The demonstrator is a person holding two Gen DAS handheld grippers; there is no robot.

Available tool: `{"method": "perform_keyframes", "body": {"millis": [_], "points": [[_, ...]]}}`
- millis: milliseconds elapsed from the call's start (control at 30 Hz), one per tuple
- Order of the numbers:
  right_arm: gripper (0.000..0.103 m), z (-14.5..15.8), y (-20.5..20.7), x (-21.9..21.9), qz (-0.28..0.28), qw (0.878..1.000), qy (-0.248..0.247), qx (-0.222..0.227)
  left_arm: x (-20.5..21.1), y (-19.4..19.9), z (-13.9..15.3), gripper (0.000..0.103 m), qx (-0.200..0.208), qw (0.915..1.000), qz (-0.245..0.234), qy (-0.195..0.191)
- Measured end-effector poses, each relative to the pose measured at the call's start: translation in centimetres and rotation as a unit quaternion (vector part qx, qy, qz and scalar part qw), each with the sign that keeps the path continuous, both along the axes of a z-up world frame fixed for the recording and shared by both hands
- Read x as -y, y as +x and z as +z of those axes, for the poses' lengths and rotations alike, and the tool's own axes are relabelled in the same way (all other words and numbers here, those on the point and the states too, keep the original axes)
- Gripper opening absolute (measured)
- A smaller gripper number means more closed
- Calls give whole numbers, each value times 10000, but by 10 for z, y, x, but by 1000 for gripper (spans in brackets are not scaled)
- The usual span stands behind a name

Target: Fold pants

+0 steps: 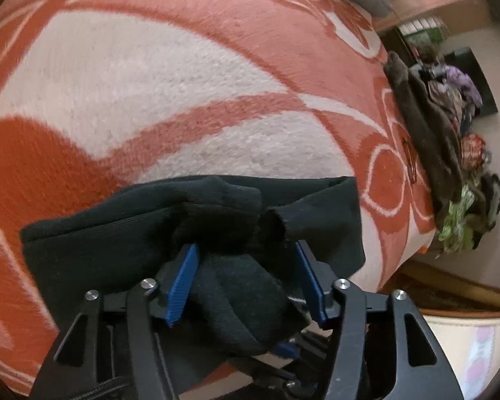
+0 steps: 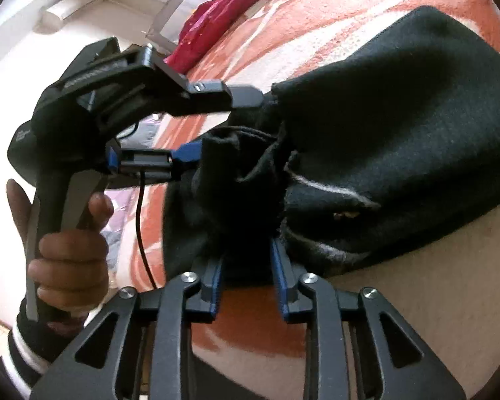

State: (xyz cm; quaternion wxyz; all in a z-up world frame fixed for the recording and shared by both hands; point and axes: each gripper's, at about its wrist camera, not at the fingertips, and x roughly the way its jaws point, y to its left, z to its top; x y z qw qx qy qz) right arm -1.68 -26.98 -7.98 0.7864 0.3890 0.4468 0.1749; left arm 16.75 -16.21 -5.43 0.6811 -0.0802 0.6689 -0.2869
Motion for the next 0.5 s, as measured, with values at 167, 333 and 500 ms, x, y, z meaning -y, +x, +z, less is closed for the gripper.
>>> {"method": "perform_keyframes", "body": {"millis": [167,333,500], "points": [[53,6,-14,11,-108,9990,381,197,-13,2,33,77,523,9980,-267,237],[62,11,-15,15,-143,9976,619,264,-34,8,69,81,1037,9923,-587,340],[63,3,1,3,-100,9984,541,137,-29,13,60,83,1053,9845,-1246,644]]}}
